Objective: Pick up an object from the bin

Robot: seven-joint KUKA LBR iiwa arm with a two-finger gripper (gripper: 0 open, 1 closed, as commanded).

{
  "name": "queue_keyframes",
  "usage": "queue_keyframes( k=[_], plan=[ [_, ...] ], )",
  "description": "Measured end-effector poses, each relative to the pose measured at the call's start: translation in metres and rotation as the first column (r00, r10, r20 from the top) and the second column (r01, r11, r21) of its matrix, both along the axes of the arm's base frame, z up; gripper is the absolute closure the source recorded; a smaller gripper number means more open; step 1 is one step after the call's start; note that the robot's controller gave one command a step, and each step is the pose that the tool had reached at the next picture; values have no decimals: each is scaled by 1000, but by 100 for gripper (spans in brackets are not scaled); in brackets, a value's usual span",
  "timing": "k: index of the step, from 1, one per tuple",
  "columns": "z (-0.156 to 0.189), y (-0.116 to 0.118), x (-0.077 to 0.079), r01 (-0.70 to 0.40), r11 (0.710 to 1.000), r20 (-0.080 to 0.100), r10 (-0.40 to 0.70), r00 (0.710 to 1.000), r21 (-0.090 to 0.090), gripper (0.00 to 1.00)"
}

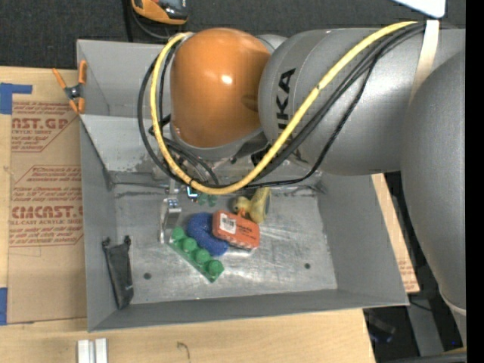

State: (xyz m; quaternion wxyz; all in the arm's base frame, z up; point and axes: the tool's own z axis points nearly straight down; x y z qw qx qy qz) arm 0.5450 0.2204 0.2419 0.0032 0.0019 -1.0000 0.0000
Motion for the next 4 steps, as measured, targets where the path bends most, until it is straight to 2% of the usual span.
queue_keyframes(
  k=[1,2,3,4],
  plan=[
    [5,-1,2,2,1000,8,-3,1000,2,0],
    [-30,0,-11,-75,997,13,75,997,2,0],
    [-75,-2,-28,-166,986,5,166,986,1,0],
    [-108,-35,-21,-95,995,11,95,995,2,0]
  ],
)
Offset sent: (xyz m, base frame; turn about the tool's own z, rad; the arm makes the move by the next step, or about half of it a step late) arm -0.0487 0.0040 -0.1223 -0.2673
